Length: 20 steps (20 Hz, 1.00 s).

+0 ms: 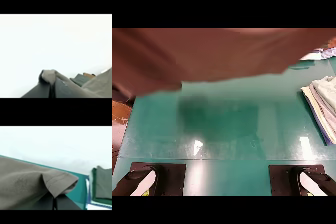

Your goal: Fold the shirts.

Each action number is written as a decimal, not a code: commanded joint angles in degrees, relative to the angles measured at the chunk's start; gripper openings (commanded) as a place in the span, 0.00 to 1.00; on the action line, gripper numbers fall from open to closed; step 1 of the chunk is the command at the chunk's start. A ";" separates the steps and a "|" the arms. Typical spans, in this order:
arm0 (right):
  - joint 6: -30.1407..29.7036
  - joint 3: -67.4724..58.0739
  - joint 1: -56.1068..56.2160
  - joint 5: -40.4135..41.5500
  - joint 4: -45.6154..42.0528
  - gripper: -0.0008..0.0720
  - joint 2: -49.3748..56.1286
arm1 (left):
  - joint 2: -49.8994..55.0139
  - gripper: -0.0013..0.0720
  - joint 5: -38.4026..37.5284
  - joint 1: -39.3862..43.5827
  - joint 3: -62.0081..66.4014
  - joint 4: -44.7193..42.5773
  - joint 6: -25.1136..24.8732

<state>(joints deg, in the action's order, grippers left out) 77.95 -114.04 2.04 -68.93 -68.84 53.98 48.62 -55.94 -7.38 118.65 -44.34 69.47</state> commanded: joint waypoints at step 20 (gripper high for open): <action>3.80 5.57 0.04 -11.30 -5.46 0.03 49.79 | 50.66 0.05 -3.91 4.17 -23.96 -9.46 2.12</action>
<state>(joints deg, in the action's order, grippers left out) 80.47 -108.44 2.04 -83.44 -74.76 98.08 92.84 -67.48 -4.29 95.90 -53.78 72.47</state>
